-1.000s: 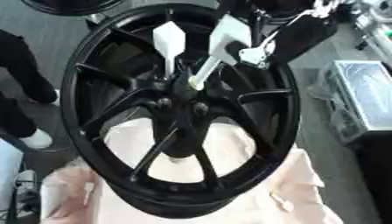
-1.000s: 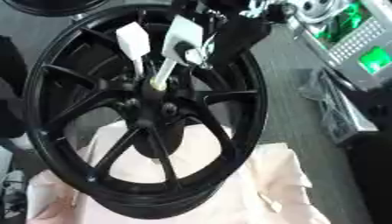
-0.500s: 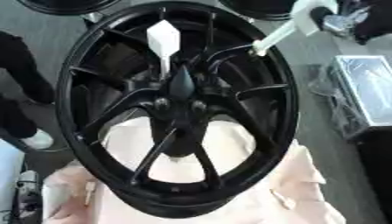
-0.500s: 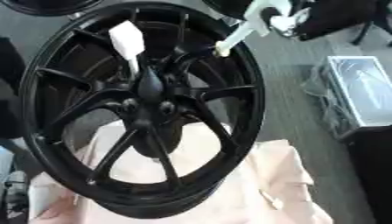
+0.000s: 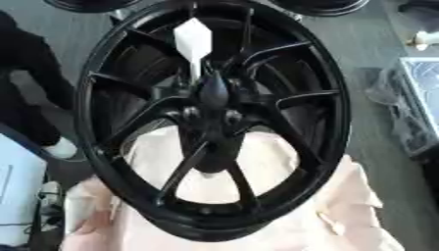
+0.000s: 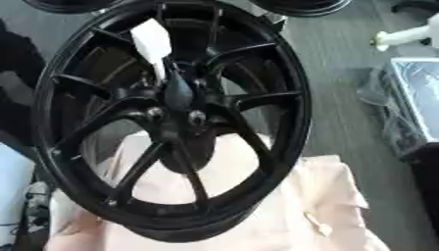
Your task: Pull the pin out of the wheel hub.
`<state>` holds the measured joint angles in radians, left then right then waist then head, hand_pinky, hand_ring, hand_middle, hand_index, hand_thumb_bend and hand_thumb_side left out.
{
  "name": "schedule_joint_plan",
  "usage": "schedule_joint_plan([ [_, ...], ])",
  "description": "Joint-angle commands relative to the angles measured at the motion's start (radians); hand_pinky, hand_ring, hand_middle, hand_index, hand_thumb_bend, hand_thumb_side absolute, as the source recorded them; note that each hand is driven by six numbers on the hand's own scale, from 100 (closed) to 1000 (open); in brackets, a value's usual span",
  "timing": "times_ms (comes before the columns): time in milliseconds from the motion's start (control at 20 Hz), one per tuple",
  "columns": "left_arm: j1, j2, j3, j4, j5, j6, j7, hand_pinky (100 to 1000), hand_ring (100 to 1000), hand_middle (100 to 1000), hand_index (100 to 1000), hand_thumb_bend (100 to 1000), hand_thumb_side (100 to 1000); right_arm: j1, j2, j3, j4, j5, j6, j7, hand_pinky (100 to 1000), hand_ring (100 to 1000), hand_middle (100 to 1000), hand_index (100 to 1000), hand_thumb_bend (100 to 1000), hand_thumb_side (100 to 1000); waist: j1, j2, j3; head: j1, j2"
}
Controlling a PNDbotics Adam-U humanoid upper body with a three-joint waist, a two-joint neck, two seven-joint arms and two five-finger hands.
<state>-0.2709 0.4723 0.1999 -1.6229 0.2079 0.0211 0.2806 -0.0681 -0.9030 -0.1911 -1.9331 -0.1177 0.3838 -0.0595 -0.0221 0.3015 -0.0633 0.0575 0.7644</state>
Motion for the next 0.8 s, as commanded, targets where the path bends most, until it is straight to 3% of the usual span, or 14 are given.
schedule_joint_plan([
  [50, -0.016, 0.011, 0.008, -0.024, 0.004, -0.001, 0.002, 592, 801, 637, 694, 199, 731, 0.028, 0.037, -0.066, 0.039, 0.092, -0.062, 0.025, 806, 850, 737, 883, 100, 494, 0.005, -0.011, -0.003, 0.016, 0.006],
  [100, -0.018, 0.01, 0.008, -0.025, 0.005, -0.001, 0.001, 592, 801, 638, 694, 198, 731, 0.036, 0.055, -0.077, 0.057, 0.117, -0.08, 0.035, 823, 883, 783, 914, 100, 807, 0.006, -0.01, -0.004, 0.018, 0.006],
  [150, -0.019, 0.009, 0.007, -0.025, 0.005, -0.001, 0.0, 593, 802, 638, 694, 198, 731, 0.042, 0.071, -0.087, 0.076, 0.138, -0.094, 0.04, 830, 896, 799, 926, 100, 887, 0.008, -0.01, -0.004, 0.019, 0.006],
  [250, -0.02, 0.008, 0.006, -0.025, 0.005, 0.0, -0.001, 593, 802, 638, 694, 198, 732, 0.045, 0.093, -0.102, 0.115, 0.169, -0.106, 0.032, 835, 911, 814, 945, 100, 965, 0.011, -0.01, -0.005, 0.021, 0.006],
  [550, -0.024, 0.005, 0.001, -0.026, 0.006, 0.0, -0.006, 594, 803, 638, 695, 199, 732, 0.039, 0.126, -0.112, 0.166, 0.16, -0.105, -0.015, 829, 908, 815, 947, 100, 982, 0.013, -0.01, -0.003, 0.012, 0.006],
  [800, -0.028, 0.004, -0.004, -0.026, 0.007, 0.001, -0.011, 595, 804, 638, 694, 198, 732, 0.022, 0.138, -0.11, 0.161, 0.068, -0.117, -0.064, 800, 870, 777, 923, 100, 830, 0.014, -0.012, -0.002, 0.008, 0.006],
])
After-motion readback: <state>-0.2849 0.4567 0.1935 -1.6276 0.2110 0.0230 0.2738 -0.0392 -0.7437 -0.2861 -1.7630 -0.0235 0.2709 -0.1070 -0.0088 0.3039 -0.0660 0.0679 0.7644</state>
